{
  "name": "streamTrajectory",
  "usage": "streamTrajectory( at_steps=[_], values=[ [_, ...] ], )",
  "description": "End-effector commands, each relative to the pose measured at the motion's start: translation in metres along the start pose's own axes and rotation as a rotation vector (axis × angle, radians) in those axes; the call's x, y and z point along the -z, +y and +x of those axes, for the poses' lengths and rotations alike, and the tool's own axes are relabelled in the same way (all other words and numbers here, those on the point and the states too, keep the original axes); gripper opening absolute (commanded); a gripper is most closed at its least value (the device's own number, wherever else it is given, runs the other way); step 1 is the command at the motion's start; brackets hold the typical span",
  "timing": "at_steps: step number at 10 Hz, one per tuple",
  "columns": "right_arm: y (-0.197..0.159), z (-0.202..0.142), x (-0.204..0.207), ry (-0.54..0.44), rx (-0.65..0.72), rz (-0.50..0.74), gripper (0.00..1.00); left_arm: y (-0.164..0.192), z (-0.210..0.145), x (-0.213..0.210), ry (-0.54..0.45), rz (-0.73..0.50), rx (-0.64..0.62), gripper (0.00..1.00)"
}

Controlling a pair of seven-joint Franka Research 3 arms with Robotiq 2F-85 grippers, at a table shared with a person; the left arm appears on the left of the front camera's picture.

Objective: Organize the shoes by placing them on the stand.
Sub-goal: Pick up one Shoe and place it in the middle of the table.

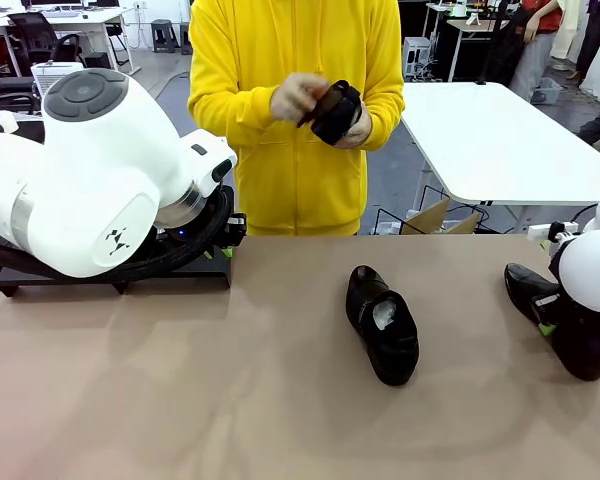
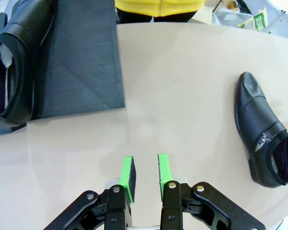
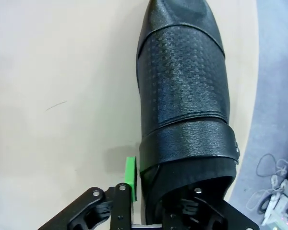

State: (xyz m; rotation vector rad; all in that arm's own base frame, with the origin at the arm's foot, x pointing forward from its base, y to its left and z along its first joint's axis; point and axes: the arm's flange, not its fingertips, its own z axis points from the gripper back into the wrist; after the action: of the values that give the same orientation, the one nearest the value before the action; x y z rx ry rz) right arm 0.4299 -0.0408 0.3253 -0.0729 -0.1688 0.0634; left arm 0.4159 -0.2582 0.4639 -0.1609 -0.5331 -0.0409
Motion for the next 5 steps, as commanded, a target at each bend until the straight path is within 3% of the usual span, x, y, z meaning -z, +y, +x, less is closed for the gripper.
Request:
streamTrajectory(
  at_steps=[1, 5],
  values=[
    [-0.003, 0.001, -0.003, 0.007, 0.031, -0.016, 0.00, -0.004, 0.001, 0.000, -0.014, 0.021, -0.013, 0.30],
    [-0.015, 0.004, -0.019, 0.018, 0.139, 0.048, 0.00, -0.004, 0.001, 0.000, -0.014, 0.021, -0.013, 0.30]
  ],
)
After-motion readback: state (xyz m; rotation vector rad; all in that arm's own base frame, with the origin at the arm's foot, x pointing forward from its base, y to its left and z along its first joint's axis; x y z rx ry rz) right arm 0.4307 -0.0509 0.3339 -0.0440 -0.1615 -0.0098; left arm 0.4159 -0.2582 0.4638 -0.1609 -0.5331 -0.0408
